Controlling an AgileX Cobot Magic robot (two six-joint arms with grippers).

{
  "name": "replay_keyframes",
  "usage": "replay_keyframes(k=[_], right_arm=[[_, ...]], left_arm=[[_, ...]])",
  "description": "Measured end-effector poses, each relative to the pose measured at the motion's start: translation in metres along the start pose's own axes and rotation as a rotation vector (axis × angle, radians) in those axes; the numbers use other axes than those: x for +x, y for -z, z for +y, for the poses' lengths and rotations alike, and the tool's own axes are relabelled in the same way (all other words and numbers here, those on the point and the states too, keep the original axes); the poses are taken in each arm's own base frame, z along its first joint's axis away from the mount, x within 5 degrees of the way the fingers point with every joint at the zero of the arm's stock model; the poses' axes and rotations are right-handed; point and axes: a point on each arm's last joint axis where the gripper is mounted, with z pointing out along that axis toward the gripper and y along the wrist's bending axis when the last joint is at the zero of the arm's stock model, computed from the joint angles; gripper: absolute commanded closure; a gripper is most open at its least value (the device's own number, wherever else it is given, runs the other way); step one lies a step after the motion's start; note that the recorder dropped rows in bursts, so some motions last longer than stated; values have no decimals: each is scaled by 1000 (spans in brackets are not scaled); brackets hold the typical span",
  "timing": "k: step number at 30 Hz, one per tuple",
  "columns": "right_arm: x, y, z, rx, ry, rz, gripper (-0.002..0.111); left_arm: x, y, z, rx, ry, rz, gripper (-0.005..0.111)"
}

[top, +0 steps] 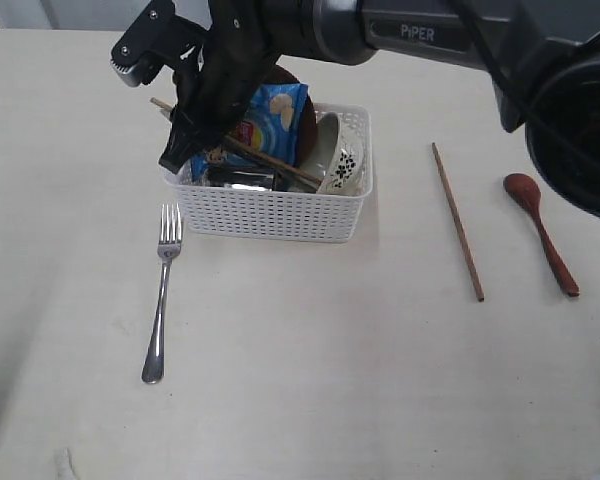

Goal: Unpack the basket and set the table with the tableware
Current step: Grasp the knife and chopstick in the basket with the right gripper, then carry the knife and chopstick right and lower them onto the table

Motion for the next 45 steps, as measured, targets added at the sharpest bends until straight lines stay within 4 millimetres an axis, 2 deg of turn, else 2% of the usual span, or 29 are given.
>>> replay_keyframes(k=[7,11,16,20,26,37,45], right_arm=[[-1,-1,-2,24,27,-8,108],[-3,7,-3,29,29,-14,108],[-17,41,-8,57,24,-72,109],[-28,75,-12,86,13,-137,109],[-37,116,-15,114,3,-200,109],[-39,154,-16,128,-39,-220,109],[-33,196,-29,302,-77,-180,109]], left_arm=[[0,0,0,0,0,0,107],[0,0,0,0,0,0,107],[0,0,0,0,0,0,107],[0,0,0,0,0,0,107],[0,0,0,0,0,0,107],[0,0,0,0,0,0,107],[0,0,0,0,0,0,107]])
